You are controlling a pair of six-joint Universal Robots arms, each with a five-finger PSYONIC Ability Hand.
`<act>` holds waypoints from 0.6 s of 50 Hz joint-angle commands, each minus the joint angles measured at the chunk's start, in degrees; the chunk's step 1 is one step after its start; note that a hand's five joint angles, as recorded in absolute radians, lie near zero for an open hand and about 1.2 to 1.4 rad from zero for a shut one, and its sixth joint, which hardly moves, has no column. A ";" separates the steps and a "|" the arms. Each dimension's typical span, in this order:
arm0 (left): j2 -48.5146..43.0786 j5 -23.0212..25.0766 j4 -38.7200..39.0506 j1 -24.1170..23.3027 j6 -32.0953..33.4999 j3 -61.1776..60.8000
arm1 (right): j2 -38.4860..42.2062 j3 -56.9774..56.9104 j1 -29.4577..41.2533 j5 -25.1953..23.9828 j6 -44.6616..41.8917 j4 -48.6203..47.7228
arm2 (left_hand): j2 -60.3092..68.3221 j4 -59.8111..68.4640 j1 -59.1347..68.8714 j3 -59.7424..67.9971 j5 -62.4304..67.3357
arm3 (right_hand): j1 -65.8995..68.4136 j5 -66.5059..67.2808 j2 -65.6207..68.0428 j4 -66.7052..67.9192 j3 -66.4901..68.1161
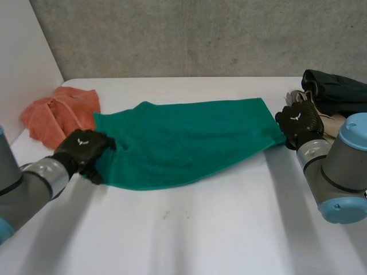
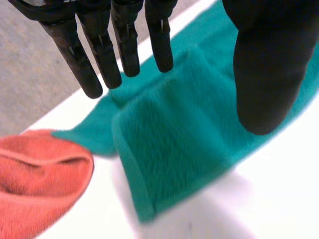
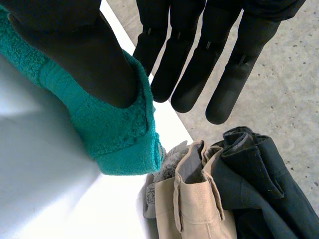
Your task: Fold the laundry.
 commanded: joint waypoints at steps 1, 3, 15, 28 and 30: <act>-4.19 5.38 0.64 6.72 13.65 -3.27 | 0.11 0.02 0.05 0.01 0.05 -0.02 | 10.80 11.43 10.80 10.57 11.36 | 16.19 14.16 12.95 11.43 12.07; -6.82 5.99 0.73 7.25 15.51 -2.49 | 0.11 0.02 0.14 0.01 -0.12 -0.02 | 10.97 11.61 10.98 10.74 11.54 | 16.19 14.16 12.95 11.43 12.07; -10.26 6.08 6.97 6.99 12.88 1.29 | 0.20 1.07 0.58 -0.08 -0.21 -0.02 | 10.64 11.27 10.64 10.41 11.20 | 16.19 14.16 12.95 11.43 12.07; -13.60 5.73 6.79 4.00 9.80 6.22 | 0.73 1.51 0.67 -0.17 -0.48 -0.02 | 10.98 11.61 10.98 10.75 11.54 | 16.19 14.16 12.95 11.43 12.07; -14.30 5.73 6.79 3.65 9.80 6.74 | 0.90 1.60 0.67 -0.26 -0.48 -0.02 | 10.81 11.44 10.81 10.58 11.37 | 16.19 14.16 12.95 11.43 12.07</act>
